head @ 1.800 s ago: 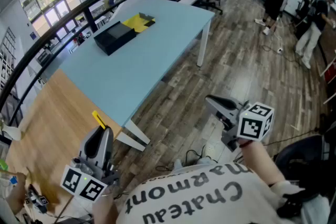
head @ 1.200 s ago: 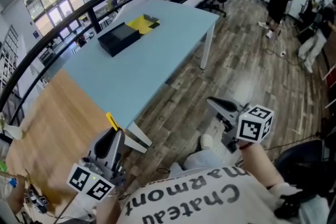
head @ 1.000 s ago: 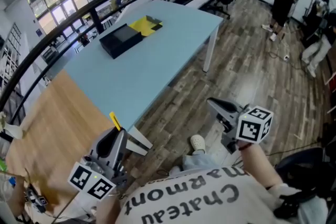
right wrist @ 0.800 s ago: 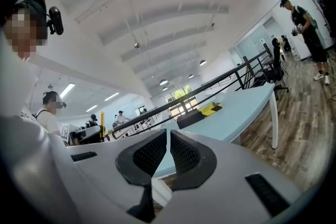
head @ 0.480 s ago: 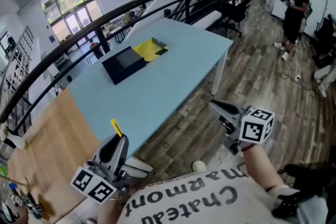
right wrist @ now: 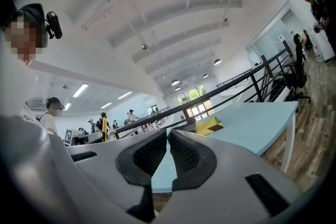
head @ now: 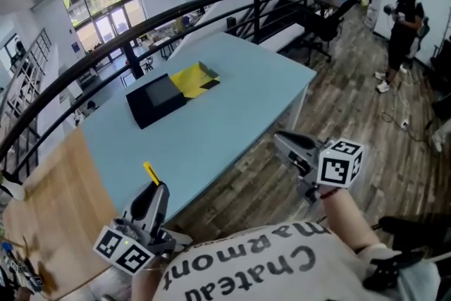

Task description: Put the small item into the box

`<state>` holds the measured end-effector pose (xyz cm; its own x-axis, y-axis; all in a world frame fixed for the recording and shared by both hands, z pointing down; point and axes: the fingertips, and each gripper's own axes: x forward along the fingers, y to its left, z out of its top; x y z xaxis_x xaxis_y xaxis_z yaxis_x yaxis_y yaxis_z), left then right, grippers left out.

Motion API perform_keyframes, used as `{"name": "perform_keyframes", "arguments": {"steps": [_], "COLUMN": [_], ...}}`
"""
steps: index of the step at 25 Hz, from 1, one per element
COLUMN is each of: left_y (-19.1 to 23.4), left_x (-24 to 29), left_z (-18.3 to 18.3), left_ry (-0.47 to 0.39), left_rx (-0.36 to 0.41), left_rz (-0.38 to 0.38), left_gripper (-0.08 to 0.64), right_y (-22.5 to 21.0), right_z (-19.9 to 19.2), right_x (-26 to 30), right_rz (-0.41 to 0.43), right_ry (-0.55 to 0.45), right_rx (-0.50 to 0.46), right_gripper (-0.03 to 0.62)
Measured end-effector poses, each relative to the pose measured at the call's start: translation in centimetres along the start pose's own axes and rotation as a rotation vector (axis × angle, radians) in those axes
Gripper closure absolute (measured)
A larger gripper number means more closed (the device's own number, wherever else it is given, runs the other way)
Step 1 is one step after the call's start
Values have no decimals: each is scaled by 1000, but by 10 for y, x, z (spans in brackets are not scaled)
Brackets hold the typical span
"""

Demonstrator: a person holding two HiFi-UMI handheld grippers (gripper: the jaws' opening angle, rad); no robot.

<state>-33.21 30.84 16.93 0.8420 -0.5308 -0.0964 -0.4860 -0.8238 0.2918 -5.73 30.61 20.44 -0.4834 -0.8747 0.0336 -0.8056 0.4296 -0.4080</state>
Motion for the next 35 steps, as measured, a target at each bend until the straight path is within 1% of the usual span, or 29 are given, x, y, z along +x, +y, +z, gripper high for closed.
{"name": "perform_keyframes", "arguments": {"steps": [3, 6, 9, 11, 13, 16, 20, 23, 27, 31, 33, 35], "left_y": [3, 7, 8, 12, 15, 13, 8, 8, 5, 11, 20, 31], "left_x": [21, 36, 42, 46, 52, 60, 67, 73, 89, 105, 114, 123], "left_z": [-3, -3, -5, -5, -3, -2, -8, -17, -24, -32, -40, -46], "left_ry": [-21, -27, -23, -22, -21, -12, 22, 46, 64, 82, 91, 89], "left_rx": [-9, -12, -4, -7, -22, -38, -23, -36, -57, -66, -90, -129], "left_rz": [28, 63, 108, 136, 148, 151, 132, 106, 84, 72, 78, 91], "left_gripper": [511, 511, 511, 511, 511, 511, 511, 511, 511, 511, 511, 511], "right_y": [-27, -48, -54, -52, -53, -62, -76, -81, -91, -105, -114, -125], "right_z": [14, 16, 11, 9, 11, 8, -7, -16, -14, -16, -21, -25], "right_x": [5, 13, 21, 26, 31, 29, 16, 14, 12, 20, 28, 37], "right_rz": [-13, -12, 42, 95, 117, 105, 61, 48, 29, 18, 15, 17], "right_ry": [4, 6, 0, -3, -2, 16, 3, -15, 2, 18, 41, 64], "right_rx": [4, 47, 98, 96, 77, 89, 171, 218, 216, 236, 244, 253], "right_gripper": [546, 546, 546, 546, 546, 546, 546, 546, 546, 546, 546, 546]}}
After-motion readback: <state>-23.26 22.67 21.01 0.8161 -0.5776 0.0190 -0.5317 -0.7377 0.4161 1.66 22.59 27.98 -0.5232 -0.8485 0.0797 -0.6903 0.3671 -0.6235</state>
